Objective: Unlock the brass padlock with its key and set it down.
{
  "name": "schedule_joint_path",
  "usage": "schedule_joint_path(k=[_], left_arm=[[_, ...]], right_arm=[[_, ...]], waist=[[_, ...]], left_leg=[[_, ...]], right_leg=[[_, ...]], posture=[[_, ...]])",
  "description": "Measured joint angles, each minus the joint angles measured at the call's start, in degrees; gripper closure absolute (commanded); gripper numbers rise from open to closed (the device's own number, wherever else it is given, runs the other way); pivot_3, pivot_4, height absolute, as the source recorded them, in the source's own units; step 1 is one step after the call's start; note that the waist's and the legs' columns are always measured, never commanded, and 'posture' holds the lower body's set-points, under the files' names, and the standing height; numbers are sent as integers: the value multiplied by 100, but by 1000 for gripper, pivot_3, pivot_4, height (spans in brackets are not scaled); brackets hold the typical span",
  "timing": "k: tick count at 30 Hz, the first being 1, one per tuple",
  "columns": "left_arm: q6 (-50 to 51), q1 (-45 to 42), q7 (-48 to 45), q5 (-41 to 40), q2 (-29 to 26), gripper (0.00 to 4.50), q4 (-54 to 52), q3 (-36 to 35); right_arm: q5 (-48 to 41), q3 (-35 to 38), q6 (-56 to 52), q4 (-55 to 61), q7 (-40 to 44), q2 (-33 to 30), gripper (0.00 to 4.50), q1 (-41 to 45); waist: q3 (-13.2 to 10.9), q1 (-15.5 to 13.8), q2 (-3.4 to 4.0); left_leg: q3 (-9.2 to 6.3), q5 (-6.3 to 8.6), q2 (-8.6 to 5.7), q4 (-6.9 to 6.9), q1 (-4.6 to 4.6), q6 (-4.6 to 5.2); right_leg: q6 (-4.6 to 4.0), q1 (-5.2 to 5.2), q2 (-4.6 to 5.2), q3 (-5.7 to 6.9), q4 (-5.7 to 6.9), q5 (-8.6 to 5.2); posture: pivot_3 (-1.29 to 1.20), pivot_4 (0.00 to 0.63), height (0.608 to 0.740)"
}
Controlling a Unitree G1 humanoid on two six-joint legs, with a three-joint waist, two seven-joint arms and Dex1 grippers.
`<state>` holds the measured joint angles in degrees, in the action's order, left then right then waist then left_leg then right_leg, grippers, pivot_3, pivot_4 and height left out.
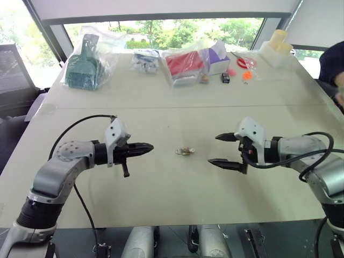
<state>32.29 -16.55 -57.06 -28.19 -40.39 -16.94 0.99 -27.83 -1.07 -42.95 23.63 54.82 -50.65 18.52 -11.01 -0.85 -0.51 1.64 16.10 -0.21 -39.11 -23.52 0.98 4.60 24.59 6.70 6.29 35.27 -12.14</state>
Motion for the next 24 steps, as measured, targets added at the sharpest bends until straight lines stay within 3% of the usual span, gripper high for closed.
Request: schedule_joint_path(k=[24], left_arm=[[-230, -303, 79, 156, 172, 4500, 296, 61]], right_arm=[[6, -92, 1, 0, -47, 13, 20, 29]], waist=[[0, 1, 0]], left_leg=[[1, 0, -1, -3, 1, 0]], right_leg=[[2, -2, -1, 0, 5, 2]], posture=[[0, 150, 740]])
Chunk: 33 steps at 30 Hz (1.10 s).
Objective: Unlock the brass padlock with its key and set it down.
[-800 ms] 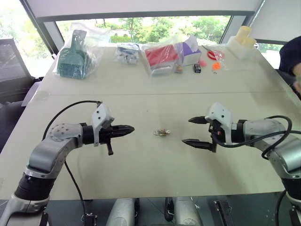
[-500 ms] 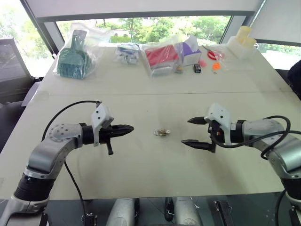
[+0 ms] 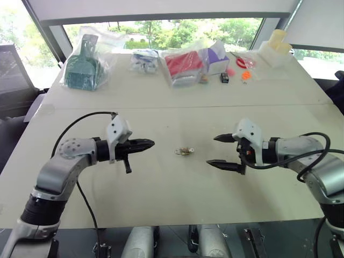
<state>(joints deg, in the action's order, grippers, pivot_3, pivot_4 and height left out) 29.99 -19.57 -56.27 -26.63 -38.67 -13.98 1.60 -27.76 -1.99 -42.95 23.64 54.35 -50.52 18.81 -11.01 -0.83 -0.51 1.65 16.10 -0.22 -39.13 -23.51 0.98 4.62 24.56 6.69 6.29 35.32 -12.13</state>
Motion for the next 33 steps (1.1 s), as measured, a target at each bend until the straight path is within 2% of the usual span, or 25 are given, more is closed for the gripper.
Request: schedule_joint_path(k=[7, 8, 10, 13, 17, 18, 26, 33], left_arm=[[-350, -864, -381, 259, 76, 4500, 943, 231], [-402, -988, -478, 292, 134, 3946, 1100, 300], [-489, -1255, -668, 382, 284, 3197, 1420, 508], [-727, -1533, -948, 574, 439, 1796, 1802, 832], [-986, -1779, -1340, 797, 622, 200, 2180, 1156], [-1130, -1861, -1437, 922, 708, 58, 2329, 1294], [-1764, -1918, -1568, 1497, 1272, 58, 3160, 1722], [-2181, -1938, -1270, 1777, 1844, 58, 3819, 1771]], right_arm=[[53, 2, 26, 3, -73, -1, 20, -2], [59, 2, 35, 2, -84, 0, 0, -3], [66, -1, 78, 3, -111, 7, 0, 3], [86, -9, 119, 2, -129, 18, 0, 5], [176, -14, 163, 0, -191, 41, 0, 5], [182, -15, 170, 0, -217, 66, 0, 5], [184, -11, 172, 78, -381, 174, 0, -114], [178, 23, 113, 227, -549, 174, 0, -279]], waist=[[0, -8, 0], [0, -7, 0], [0, -13, -1], [1, -3, -1], [1, 3, -1], [1, 0, -1], [1, -5, -2], [2, -4, -3]], left_leg=[[1, 0, -2, -3, 0, 0], [1, 0, -2, -3, 0, 0], [1, 0, -2, -3, 0, 0], [2, 0, -2, -3, 0, 1], [2, 0, -2, -3, 0, 1], [2, -1, -2, -4, 0, 1], [2, -1, -2, -5, 0, 1], [2, -1, -2, -7, 1, 1]], right_leg=[[2, -2, 0, 1, 0, 1], [3, -2, 0, 1, 1, 1], [9, -3, -1, 2, 2, 5], [11, -3, -1, 1, 1, 6], [11, -3, -1, 1, 2, 6], [11, -3, -1, 1, 3, 6], [11, -3, 0, 0, 4, 7], [12, -3, 0, 1, 8, 7]], posture=[[0, 150, 740], [0, 150, 740], [0, 150, 740], [0, 150, 740], [0, 150, 740], [0, 150, 740], [0, 150, 740], [0, 150, 740]])
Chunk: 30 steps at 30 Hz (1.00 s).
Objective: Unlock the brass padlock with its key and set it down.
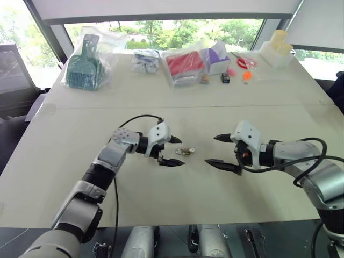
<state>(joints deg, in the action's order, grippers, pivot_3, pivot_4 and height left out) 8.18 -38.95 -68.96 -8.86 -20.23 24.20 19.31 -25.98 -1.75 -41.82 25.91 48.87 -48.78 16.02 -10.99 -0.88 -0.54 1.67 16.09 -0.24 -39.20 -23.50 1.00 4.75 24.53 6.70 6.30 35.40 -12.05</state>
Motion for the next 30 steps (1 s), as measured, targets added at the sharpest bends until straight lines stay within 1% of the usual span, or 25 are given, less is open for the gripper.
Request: schedule_joint_path(k=[8, 11, 13, 14, 17, 18, 21, 24, 27, 30], left_arm=[[-806, -201, 377, 551, 374, 58, 791, 33], [-1005, -234, 428, 599, 449, 860, 930, 31], [-1071, -233, 432, 617, 480, 1553, 951, 45], [-1105, -232, 433, 632, 480, 2068, 955, 50], [-1138, -229, 435, 679, 480, 3424, 953, 58], [-1136, -224, 446, 690, 479, 3761, 951, 55], [-1109, -193, 460, 692, 461, 3751, 894, 41], [-1020, -160, 465, 690, 353, 3751, 751, 19], [-720, -145, 348, 588, -4, 3751, 512, -96], [-342, -182, 164, 404, -389, 3751, 231, -397]], right_arm=[[2, 41, -25, 102, -121, -4, 0, -25], [1, 42, -26, 102, -135, -4, 0, -26], [-1, 41, -29, 102, -134, -4, 0, -26], [-1, 41, -30, 102, -133, -4, 0, -26], [0, 40, -30, 102, -133, -4, 0, -25], [1, 38, -30, 102, -134, -2, 0, -22], [74, -27, 11, 98, -133, -1, 0, 17], [462, -319, 360, 18, -128, 0, 0, 137], [1000, -681, 891, -275, -194, 99, 0, 444], [1635, -1070, 1576, -557, -318, 295, 0, 715]], waist=[[2, -21, -3], [4, -45, -3], [4, -78, -3], [4, -97, -3], [5, -128, -3], [5, -129, -3], [5, -124, -3], [4, -105, -3], [4, -50, -3], [3, 12, -2]], left_leg=[[-1, 0, 0, -6, 2, 0], [-1, 0, 0, -6, 7, 0], [-1, 0, 0, -7, 8, 0], [-1, 0, 0, -8, 8, 0], [0, 0, 1, -8, 10, 0], [0, 0, 1, -8, 10, 0], [0, 0, 2, -9, 10, 0], [1, 0, 5, -8, 11, 0], [1, 0, 6, -8, 10, 0], [-2, 0, 5, -6, 6, 0]], right_leg=[[2, -5, 1, 0, 1, 2], [2, -9, 2, 0, 1, 2], [0, -9, 2, 0, 1, 4], [-1, -9, 2, 0, 1, 5], [-4, -9, 2, 0, 2, 7], [-4, -9, 2, 0, 2, 7], [-4, -9, 1, 0, 3, 7], [-4, -7, -3, 0, 4, 7], [-5, -3, -6, 0, 8, 7], [-4, 0, -9, 1, 10, 6]], posture=[[0, 150, 740], [0, 150, 740], [0, 150, 740], [0, 150, 740], [0, 150, 740], [0, 150, 740], [0, 150, 740], [0, 150, 740], [0, 150, 740], [0, 150, 740]])
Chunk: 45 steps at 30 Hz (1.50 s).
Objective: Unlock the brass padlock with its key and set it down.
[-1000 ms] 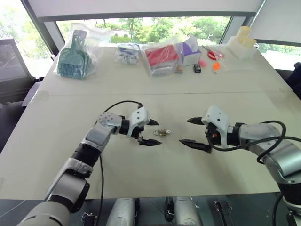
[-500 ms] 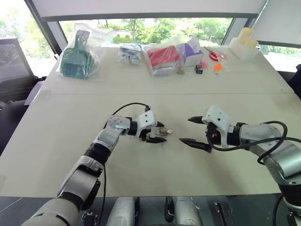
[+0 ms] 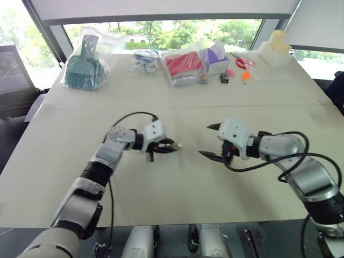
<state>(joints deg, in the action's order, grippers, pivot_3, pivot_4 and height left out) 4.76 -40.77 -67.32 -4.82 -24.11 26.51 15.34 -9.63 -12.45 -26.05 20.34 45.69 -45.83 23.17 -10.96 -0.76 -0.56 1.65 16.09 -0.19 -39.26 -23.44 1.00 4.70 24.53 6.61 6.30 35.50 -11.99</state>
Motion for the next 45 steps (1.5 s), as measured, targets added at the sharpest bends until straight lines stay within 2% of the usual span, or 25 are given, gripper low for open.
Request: schedule_joint_path(k=[4, 11, 18, 24, 27, 34, 41, 45], left_arm=[[242, -151, -211, -167, -272, 3751, -308, -207], [476, -455, -395, -333, -391, 3751, -471, -317], [497, -491, -417, -336, -399, 3751, -485, -325], [507, -490, -475, -336, -399, 3751, -524, -324], [528, -489, -480, -337, -399, 3751, -548, -324], [644, -484, -524, -396, -408, 3751, -680, -337], [697, -471, -518, -442, -440, 3751, -713, -342], [275, -434, -463, -263, -452, 3751, -711, -283]], right_arm=[[728, -408, 866, -408, -98, 269, 0, 276], [2015, -1043, 2335, -1206, -444, 827, 0, 749], [2809, -1216, 3232, -1850, -834, 1239, 0, 1190], [3087, -1214, 3542, -2103, -878, 1352, 0, 1282], [3140, -1212, 3646, -2165, -877, 1410, 758, 1286], [3356, -1201, 3842, -2336, -872, 1443, 4463, 1314], [3405, -1189, 3879, -2385, -814, 1483, 4463, 1315], [3132, -1116, 3496, -2315, -421, 1583, 4463, 1316]], waist=[[0, -8, -1], [0, 12, -1], [0, 6, 0], [0, 13, 0], [-1, 16, 0], [-1, 15, 0], [-1, 20, 0], [-1, 13, 1]], left_leg=[[3, 0, -8, 0, -4, 0], [4, -1, -7, 0, -2, -1], [7, -2, -7, 0, -3, -2], [7, -2, -7, 0, -3, -2], [7, -2, -7, 0, -2, -2], [8, -2, -7, 0, -2, -2], [8, -2, -7, 0, -2, -2], [8, -2, -7, 0, -2, -2]], right_leg=[[9, -2, 7, -1, -7, 4], [11, -1, 4, -2, -3, 5], [11, -1, 5, -3, -3, 6], [11, -1, 4, -3, -3, 5], [11, -1, 4, -3, -2, 6], [11, -1, 4, -4, -2, 6], [11, -1, 4, -5, -1, 6], [10, -1, 4, -5, -1, 6]], posture=[[0, 150, 740], [0, 150, 740], [0, 150, 740], [0, 150, 740], [0, 150, 740], [0, 150, 740], [0, 150, 740], [0, 150, 740]])
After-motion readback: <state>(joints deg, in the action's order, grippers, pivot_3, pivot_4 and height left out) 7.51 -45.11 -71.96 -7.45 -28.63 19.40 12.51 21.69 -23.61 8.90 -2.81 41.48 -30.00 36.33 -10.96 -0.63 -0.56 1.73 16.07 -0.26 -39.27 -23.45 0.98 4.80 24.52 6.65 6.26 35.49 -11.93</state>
